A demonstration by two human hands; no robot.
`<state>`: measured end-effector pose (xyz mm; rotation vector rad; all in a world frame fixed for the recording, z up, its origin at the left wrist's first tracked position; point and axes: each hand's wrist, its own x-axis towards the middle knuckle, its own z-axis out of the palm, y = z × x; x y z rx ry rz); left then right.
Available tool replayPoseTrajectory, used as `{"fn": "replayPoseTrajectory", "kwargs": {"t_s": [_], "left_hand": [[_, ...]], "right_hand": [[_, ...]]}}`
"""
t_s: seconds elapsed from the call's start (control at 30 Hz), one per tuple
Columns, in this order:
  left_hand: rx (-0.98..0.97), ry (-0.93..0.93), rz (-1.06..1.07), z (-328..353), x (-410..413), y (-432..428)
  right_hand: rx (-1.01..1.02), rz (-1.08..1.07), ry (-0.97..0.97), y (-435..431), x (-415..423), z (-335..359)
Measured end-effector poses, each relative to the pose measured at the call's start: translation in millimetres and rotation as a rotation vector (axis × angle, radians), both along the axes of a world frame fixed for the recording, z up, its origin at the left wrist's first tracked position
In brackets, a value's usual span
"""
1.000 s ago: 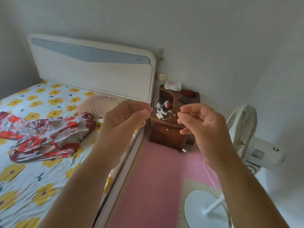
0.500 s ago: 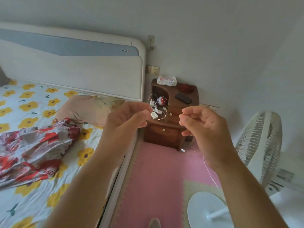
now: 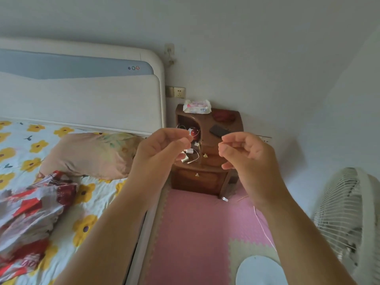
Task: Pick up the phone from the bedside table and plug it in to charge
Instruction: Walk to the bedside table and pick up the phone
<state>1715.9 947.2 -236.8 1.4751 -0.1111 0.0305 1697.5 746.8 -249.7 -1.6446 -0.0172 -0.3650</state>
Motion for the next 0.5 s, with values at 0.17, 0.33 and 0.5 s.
{"fn": "replayPoseTrajectory", "kwargs": {"t_s": [0.17, 0.33, 0.5], "left_hand": [[0.005, 0.032, -0.059, -12.7, 63.4, -7.0], [-0.037, 0.043, -0.113, -25.8, 133.0, -1.0], [-0.069, 0.071, -0.176, -32.9, 204.6, 8.4]], "right_hand": [[-0.017, -0.068, 0.035, -2.7, 53.4, -11.2], [-0.045, -0.140, 0.066, -0.7, 112.3, -14.4], [-0.051, -0.214, 0.084, 3.3, 171.3, -12.3]]}}
